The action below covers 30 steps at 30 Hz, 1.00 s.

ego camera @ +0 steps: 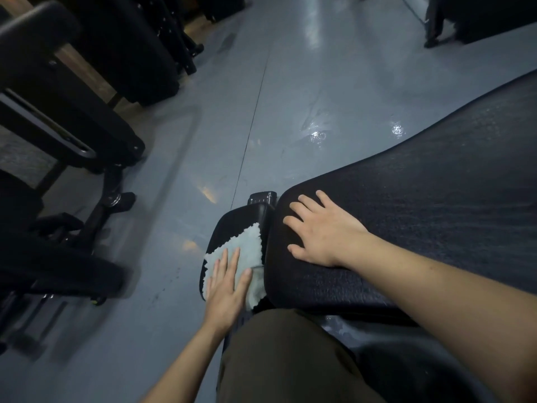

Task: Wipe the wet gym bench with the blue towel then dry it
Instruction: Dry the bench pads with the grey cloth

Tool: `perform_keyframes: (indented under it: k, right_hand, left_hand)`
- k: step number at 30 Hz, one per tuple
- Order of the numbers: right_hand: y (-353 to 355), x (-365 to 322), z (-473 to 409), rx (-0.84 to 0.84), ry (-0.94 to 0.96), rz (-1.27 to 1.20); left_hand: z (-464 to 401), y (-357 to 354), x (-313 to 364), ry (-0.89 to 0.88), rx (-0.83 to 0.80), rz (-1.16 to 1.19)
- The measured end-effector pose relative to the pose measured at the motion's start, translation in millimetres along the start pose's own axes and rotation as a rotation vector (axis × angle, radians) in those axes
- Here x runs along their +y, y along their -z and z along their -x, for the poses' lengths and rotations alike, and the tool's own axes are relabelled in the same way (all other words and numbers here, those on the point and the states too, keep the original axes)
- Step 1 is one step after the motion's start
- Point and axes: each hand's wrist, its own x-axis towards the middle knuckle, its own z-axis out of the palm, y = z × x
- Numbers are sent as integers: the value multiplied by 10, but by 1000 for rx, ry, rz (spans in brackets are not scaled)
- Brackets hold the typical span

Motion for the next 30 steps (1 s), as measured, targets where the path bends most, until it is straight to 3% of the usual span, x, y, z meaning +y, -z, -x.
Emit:
perform_keyframes:
  k: [10, 16, 30]
  right_hand:
    - [-35, 18, -35, 12, -3, 0]
    - [-53, 28, -49, 39, 3, 12]
    - [-8, -18, -12, 0, -2, 18]
  left_hand:
    - [-1059, 228, -36, 224, -53, 54]
    - [-1195, 234, 6, 287, -12, 102]
    - [170, -20, 180, 17, 18, -46]
